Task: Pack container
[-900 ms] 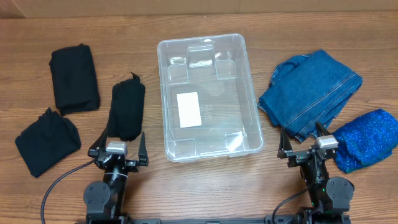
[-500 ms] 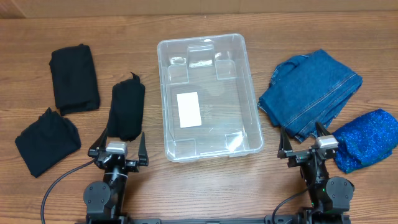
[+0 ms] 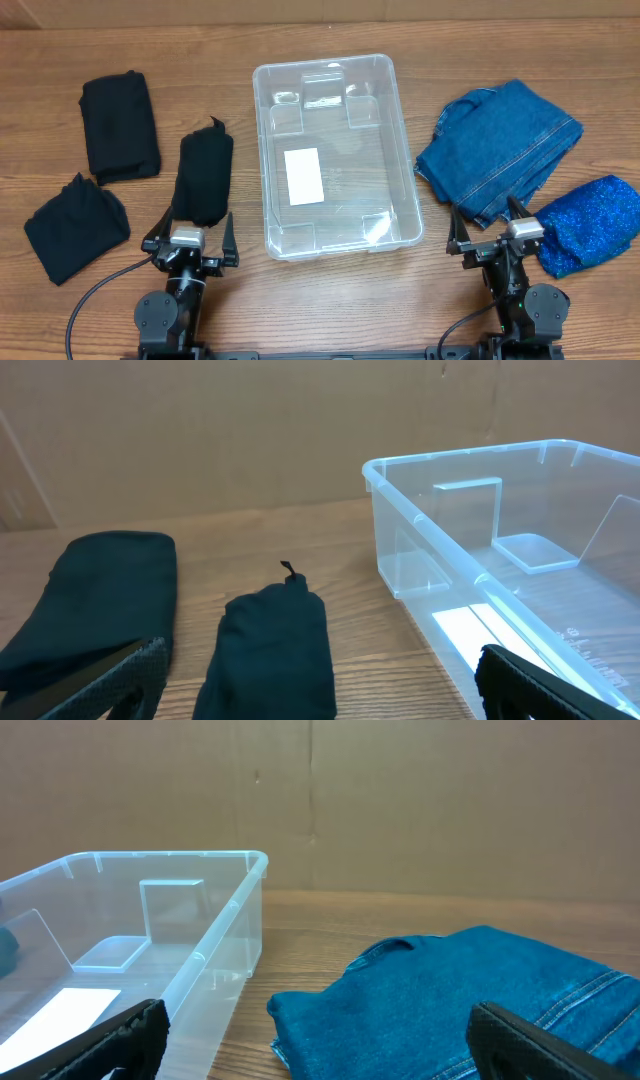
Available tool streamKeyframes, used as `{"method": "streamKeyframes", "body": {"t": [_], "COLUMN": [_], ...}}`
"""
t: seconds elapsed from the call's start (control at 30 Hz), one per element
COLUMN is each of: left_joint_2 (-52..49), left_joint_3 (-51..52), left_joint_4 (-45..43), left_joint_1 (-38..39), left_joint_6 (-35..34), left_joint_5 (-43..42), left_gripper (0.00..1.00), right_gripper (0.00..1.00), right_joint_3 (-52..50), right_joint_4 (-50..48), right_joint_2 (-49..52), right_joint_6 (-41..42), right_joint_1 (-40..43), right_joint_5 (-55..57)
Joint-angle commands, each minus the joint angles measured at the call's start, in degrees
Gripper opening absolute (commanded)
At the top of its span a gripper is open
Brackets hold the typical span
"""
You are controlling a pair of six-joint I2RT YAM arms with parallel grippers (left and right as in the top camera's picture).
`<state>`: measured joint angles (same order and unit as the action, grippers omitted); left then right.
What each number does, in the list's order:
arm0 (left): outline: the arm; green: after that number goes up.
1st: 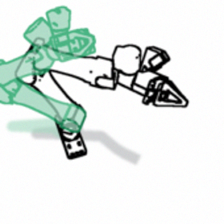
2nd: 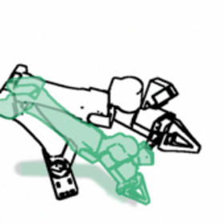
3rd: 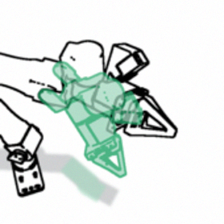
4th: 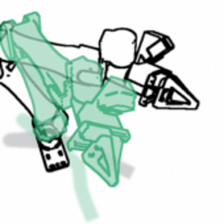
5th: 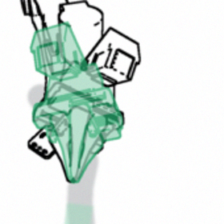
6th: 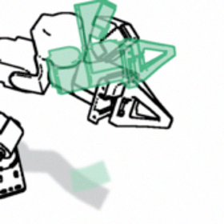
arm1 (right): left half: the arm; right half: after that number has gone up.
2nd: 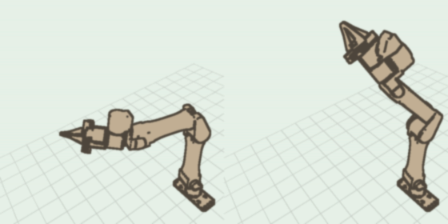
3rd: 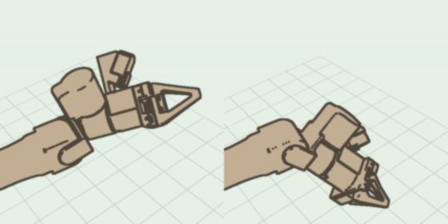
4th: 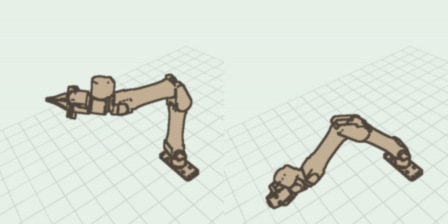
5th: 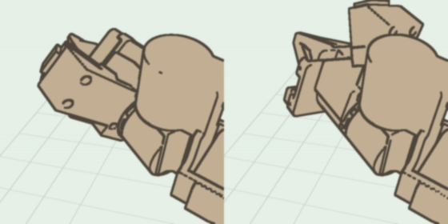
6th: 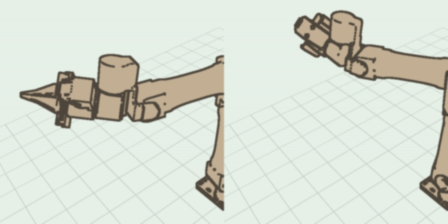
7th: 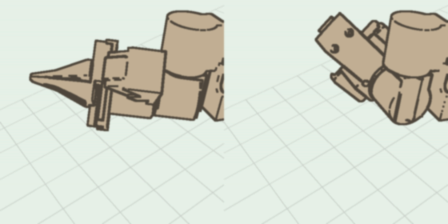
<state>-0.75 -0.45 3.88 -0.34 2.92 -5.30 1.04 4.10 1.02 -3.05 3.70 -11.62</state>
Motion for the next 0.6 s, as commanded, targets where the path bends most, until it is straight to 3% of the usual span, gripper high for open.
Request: {"method": "streamKeyframes", "body": {"t": [0.0,0.57], "left_joint_2": [0.50,0.50], "left_joint_3": [0.17,0.17], "left_joint_4": [0.11,0.02], "left_joint_1": [0.37,0.37], "left_joint_6": [-0.76,-2.05], "left_joint_5": [0.42,0.44], "left_gripper": [1.00,1.00], "right_gripper": [1.00,1.00], "right_joint_3": [-0.46,-0.44], "right_joint_4": [-0.31,-0.26], "right_joint_2": [-0.20,-0.20], "right_joint_6": [-0.17,1.99], "right_joint_1": [-0.15,-0.15], "right_joint_5": [0.17,1.46]}}
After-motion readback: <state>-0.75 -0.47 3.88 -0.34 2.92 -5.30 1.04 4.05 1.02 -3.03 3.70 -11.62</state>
